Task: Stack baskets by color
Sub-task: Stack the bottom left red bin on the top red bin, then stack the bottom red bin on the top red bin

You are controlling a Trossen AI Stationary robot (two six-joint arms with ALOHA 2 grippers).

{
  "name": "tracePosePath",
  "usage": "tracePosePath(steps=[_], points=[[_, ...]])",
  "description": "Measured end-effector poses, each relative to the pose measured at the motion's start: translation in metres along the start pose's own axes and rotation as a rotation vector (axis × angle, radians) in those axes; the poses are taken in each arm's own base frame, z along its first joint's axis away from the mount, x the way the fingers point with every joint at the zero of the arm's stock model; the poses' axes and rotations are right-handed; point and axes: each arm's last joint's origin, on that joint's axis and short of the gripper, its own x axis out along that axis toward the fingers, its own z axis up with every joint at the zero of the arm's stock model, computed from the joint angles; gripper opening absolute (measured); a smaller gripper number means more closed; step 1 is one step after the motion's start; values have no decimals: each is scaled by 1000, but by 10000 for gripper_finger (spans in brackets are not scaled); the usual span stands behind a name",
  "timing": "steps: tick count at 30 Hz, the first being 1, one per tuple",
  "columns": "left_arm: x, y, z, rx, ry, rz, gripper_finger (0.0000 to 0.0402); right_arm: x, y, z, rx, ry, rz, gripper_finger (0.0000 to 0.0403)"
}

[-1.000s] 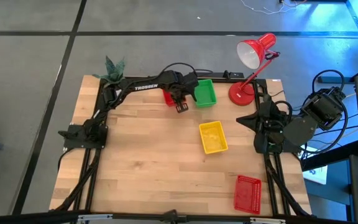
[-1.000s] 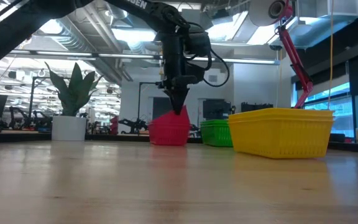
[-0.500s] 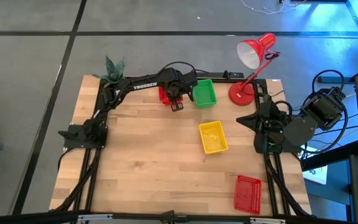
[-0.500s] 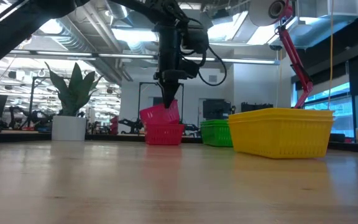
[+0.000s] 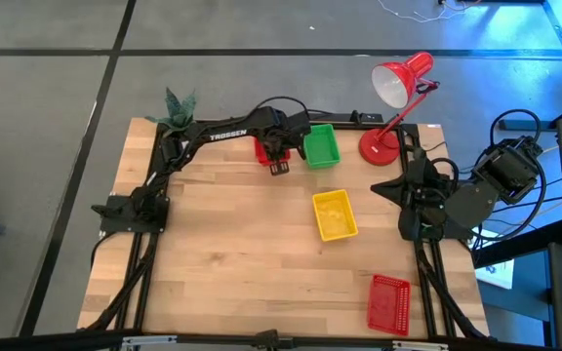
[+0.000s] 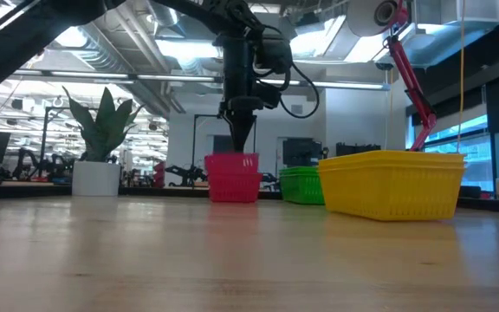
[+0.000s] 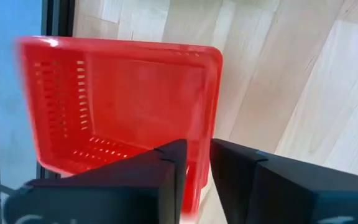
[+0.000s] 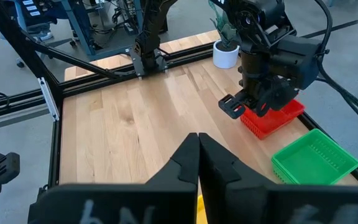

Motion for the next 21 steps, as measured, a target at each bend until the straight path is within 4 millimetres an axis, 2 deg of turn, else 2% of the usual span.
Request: tracePosePath(steps=[8,11,16,21], points=[[0,0,-1,-9,7,14,79,0,0,0,2,3,4,1],[-6,0,-5,-38,34,-15,79,0,2,-2,15,55,64,1],[-47,-2,-14,-98,-40,-133,80,3,8,-9,104,227,167,1],[-103,-20,-26,-107,-165,-157,80,15,21,-27,188,530,183,1]])
